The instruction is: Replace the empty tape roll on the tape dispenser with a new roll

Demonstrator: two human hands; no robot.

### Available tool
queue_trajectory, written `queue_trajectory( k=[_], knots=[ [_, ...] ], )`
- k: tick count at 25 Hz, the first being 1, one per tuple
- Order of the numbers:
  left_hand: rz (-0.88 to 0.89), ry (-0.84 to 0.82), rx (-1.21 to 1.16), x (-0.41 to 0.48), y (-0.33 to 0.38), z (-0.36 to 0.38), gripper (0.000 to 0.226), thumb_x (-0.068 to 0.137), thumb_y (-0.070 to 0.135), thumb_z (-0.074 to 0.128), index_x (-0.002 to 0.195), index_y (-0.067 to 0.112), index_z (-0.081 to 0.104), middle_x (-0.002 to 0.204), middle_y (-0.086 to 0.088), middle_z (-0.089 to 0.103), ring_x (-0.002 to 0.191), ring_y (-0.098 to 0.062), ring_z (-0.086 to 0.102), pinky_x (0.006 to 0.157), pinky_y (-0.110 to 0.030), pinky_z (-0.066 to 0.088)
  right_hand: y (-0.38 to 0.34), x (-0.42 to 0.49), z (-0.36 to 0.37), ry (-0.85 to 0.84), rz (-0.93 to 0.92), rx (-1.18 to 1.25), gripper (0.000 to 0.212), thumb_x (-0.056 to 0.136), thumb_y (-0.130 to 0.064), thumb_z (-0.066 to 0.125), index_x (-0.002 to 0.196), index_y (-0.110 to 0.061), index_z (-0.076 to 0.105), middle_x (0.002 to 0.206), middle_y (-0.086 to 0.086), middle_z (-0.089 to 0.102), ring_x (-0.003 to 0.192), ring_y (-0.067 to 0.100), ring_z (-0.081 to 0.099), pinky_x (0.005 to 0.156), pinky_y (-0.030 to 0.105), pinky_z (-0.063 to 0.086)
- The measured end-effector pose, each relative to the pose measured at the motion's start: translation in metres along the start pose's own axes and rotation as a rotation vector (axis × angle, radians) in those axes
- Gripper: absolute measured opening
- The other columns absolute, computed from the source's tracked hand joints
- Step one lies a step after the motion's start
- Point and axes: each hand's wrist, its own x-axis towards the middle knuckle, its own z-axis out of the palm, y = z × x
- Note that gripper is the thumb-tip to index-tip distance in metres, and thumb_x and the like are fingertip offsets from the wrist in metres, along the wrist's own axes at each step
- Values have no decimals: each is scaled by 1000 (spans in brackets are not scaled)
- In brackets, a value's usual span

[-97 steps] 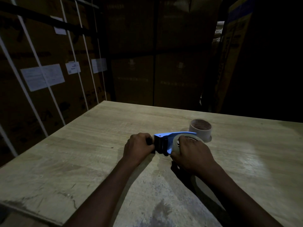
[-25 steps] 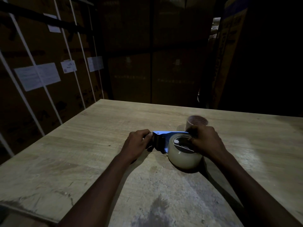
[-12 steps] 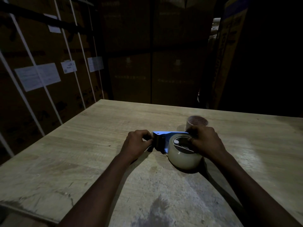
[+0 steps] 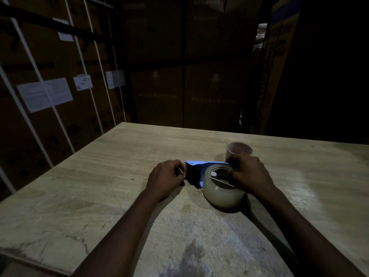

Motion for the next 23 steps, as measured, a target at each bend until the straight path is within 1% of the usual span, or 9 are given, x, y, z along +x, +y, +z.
queue_trajectory(
  k=[2, 5, 7, 9, 12, 15, 19, 21, 23],
  knots=[
    [-46, 28, -59, 1, -2, -1, 17, 76, 17, 60, 86, 29, 68, 90, 4, 72, 84, -16, 69, 78, -41, 56, 1, 0, -2, 10, 15, -19, 31, 71, -38, 68, 101, -29, 66, 96, 3, 72, 83, 24, 66, 73, 42, 56],
    [-82, 69, -94, 3, -1, -2, 17, 79, 16, 59, 88, 26, 68, 90, 1, 72, 82, -18, 68, 78, -41, 55, -1, -2, -5, 52, 72, -48, 28, 71, -34, 67, 99, -30, 68, 94, 5, 72, 81, 26, 65, 71, 39, 55],
    [-79, 81, -86, 2, 2, -3, 15, 81, 16, 60, 90, 25, 68, 90, 1, 72, 78, -17, 65, 70, -35, 52, -3, -3, -5, 92, 106, -74, 27, 71, -33, 67, 97, -27, 69, 90, 7, 71, 79, 28, 64, 69, 37, 54],
    [-76, 78, -95, 1, 3, -3, 14, 82, 16, 60, 92, 24, 68, 89, 1, 70, 65, -13, 58, 61, -30, 44, -5, -5, -3, 115, 131, -125, 30, 67, -39, 67, 92, -23, 67, 85, 9, 69, 78, 31, 63, 68, 37, 53],
    [-81, 75, -99, 1, 4, -4, 14, 83, 18, 59, 92, 25, 67, 88, 2, 69, 59, -9, 53, 59, -28, 40, -10, -7, 1, 86, 120, -148, 32, 65, -42, 63, 82, -16, 56, 80, 9, 61, 75, 32, 57, 62, 32, 44],
    [-78, 71, -99, 0, 4, -4, 14, 83, 19, 58, 92, 26, 66, 87, 4, 69, 61, -10, 54, 60, -28, 39, -18, -11, 4, 17, 100, -32, 27, 71, -40, 61, 77, -22, 42, 73, 2, 46, 72, 26, 45, 62, 32, 34],
    [-72, 69, -100, -1, 6, -4, 14, 83, 20, 58, 92, 27, 65, 90, 4, 69, 64, -11, 55, 61, -28, 38, -16, -11, 2, 27, 118, -91, 28, 76, -46, 54, 85, -22, 45, 81, 3, 49, 76, 25, 45, 65, 34, 38],
    [-57, 74, -92, -2, 8, -3, 14, 83, 21, 58, 94, 26, 65, 93, 4, 69, 63, -10, 54, 60, -28, 40, -12, -8, 3, 68, 109, -142, 32, 80, -49, 48, 93, -21, 48, 88, 7, 58, 77, 28, 52, 67, 36, 43],
    [-45, 87, -75, -2, 12, -2, 14, 85, 23, 58, 98, 27, 63, 98, 5, 69, 67, -11, 57, 63, -31, 46, -9, -6, 3, 144, 77, -129, 38, 78, -53, 41, 100, -22, 48, 97, 8, 63, 80, 30, 59, 70, 41, 51]
  ],
)
